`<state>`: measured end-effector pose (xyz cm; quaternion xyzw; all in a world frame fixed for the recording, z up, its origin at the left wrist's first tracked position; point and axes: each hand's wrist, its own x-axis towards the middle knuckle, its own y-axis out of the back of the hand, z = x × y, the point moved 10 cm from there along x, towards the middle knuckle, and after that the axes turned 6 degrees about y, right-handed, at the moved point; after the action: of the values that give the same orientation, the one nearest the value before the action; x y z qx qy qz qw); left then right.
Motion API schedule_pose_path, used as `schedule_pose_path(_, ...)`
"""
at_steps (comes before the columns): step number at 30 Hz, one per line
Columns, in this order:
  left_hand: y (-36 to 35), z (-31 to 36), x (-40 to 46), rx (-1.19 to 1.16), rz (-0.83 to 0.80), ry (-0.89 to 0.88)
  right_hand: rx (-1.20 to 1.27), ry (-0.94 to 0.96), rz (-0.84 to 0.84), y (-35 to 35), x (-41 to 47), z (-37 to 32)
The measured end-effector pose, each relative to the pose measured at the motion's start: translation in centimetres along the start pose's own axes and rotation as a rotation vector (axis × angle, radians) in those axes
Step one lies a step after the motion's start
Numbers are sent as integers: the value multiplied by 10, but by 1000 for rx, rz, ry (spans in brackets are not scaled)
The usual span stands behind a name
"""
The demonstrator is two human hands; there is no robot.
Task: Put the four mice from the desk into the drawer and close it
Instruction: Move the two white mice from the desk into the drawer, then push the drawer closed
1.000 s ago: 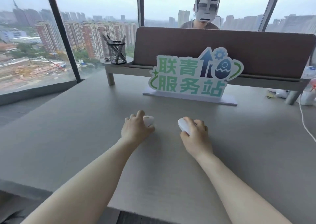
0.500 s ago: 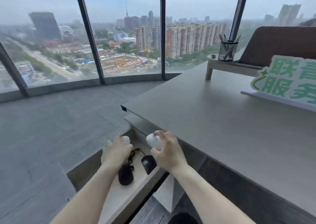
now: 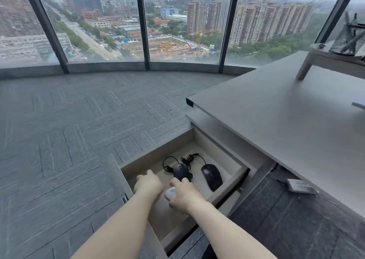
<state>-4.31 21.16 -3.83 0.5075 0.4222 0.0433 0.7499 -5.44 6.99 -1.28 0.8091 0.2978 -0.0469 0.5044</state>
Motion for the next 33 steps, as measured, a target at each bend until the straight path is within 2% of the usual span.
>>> schedule_pose_path(5, -21, -3, 25, 14, -77, 59, -123, -6, -20, -18, 16, -2)
schedule_pose_path(9, -12, 1, 25, 20, -38, 39, -177, -21, -25, -23, 17, 6)
schedule_pose_path(12, 12, 11, 12, 19, 50, -20, -164, -10, 33, -10, 11, 7)
schedule_pose_path(18, 77, 28, -27, -156, 333, -317, -16, 95, 249, 38, -30, -10)
schedule_pose_path(22, 94, -4, -67, -300, 476, -408, 97, 191, 288, 39, -74, -32)
schedule_pose_path(25, 87, -45, -86, -420, 554, -388, 165, 228, 261, 20, -101, -42)
schedule_pose_path(27, 75, -71, -94, -548, 537, -328, 157, 254, 250, 4, -116, -46)
schedule_pose_path(30, 40, -96, -85, -682, 377, -197, 146, 250, 225, -19, -134, -44)
schedule_pose_path(33, 18, -101, -69, -747, 316, -201, 96, 232, 247, -34, -142, -37)
